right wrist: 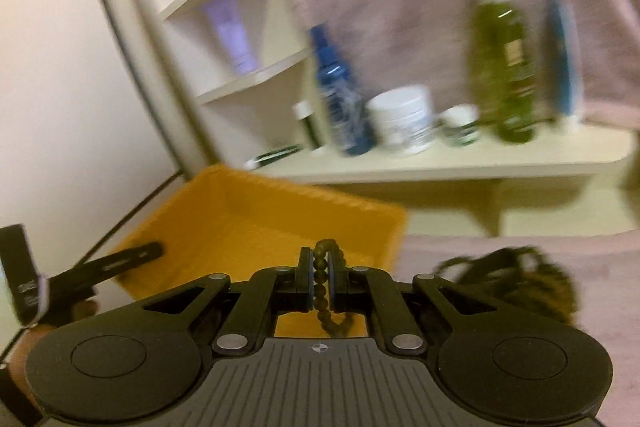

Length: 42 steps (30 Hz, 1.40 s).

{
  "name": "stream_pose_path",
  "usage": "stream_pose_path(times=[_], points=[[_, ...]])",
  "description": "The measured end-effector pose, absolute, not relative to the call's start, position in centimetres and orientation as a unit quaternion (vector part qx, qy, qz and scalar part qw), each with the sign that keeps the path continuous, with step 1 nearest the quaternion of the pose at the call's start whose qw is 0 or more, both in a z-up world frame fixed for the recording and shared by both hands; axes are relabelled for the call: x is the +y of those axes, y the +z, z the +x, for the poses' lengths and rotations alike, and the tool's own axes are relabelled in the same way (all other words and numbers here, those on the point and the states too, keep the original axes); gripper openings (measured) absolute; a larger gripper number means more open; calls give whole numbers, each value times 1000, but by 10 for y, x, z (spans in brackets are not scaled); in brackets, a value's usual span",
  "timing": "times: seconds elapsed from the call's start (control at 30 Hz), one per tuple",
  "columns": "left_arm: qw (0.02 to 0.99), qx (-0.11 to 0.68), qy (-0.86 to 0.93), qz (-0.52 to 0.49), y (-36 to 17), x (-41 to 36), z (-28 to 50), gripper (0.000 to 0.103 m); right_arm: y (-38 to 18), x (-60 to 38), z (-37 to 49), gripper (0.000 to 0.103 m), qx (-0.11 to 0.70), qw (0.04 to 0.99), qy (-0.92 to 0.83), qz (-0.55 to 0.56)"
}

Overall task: Organize jewelry
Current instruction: 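Carry the beaded bracelet into the orange tray and open the right tool, then grasp a black strap watch from the pile with the right tool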

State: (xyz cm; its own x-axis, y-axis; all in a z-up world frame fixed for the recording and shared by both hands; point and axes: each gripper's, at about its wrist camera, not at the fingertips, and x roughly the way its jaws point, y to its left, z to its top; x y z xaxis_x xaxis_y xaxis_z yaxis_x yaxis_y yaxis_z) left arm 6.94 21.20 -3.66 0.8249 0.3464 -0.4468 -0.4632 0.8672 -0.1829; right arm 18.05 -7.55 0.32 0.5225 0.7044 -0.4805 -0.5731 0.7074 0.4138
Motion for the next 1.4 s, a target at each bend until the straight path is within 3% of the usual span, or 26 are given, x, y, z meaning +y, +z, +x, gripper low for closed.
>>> stream_pose_path(times=[0.37,0.7,0.8,0.87,0.9,1.13,1.4], points=[[936,235,229,-126,-38,210,75,10,-36,-31,189,7,391,827,398,68],[931,253,237,-114,-36,208,82,11,-47,-29,189,8,404,822,399,39],[930,258,238,-113,-36,209,86,12,-43,-30,186,22,401,824,399,35],[930,258,238,-113,-36,208,86,12,-40,-35,185,56,393,829,396,43],[930,258,238,-111,-36,208,86,12,-37,-38,183,59,385,833,394,49],[930,259,237,-111,-36,208,89,12,-16,-75,185,60,327,869,357,104],[931,258,236,-107,-37,209,90,12,-16,-163,190,60,316,905,231,168]])
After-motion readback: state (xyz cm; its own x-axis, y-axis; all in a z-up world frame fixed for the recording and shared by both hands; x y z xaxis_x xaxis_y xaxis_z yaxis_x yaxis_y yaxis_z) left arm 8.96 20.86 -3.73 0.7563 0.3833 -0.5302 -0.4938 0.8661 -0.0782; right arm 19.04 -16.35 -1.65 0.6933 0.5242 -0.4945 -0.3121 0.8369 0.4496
